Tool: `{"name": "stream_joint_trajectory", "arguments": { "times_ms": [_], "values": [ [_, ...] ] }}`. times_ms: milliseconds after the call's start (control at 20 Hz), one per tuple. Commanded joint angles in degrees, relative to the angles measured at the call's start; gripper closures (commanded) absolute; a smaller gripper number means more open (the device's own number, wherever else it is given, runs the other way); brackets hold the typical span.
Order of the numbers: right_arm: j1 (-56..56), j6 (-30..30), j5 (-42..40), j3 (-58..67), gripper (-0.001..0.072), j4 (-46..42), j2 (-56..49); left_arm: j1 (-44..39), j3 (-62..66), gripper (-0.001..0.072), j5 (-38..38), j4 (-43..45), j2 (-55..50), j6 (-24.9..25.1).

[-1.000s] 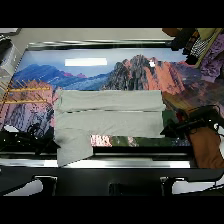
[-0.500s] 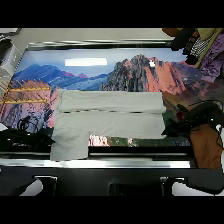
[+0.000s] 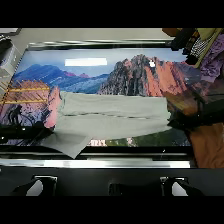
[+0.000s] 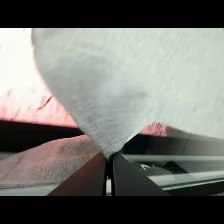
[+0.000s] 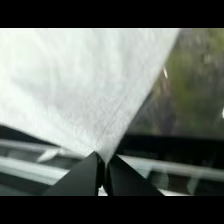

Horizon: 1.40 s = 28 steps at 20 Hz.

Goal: Fold the clothes and pants, and hang the long-sleeved shirts on hangers.

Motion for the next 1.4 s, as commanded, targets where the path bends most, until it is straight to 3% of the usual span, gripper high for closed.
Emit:
{"name": "stream_joint_trajectory", "arguments": {
  "times_ms": [0, 250, 600, 800, 1100, 1350],
  "values": [
    [0.04, 0.92, 14.08, 1.11, 0.0673, 3.50, -0.63, -7.15, 8.57, 0.0690, 9.14, -1.20, -9.35, -0.31],
    [0.04, 0.90, 20.52, 8.81, 0.0673, 5.38, -10.56, -10.29, 29.57, 0.0690, 11.47, -4.09, -28.06, -3.28],
    [4.39, 0.42, 22.49, 19.08, 0.0672, 5.03, -23.96, -10.97, 48.50, 0.0690, 11.67, -6.56, -42.45, -7.10],
    [6.29, 5.07, 27.82, 22.82, 0.0672, 2.05, -27.19, -12.96, 53.59, 0.0690, 14.34, -6.84, -48.00, -9.09],
    [6.29, 11.56, 29.66, 27.26, 0.0672, -6.23, -29.11, -14.32, 57.86, 0.0690, 18.05, -7.13, -54.51, -12.20],
    [6.40, 12.68, 27.58, 27.32, 0.0671, -4.44, -33.44, -15.74, 57.86, 0.0690, 18.78, -7.13, -57.90, -13.79]
  ]
}}
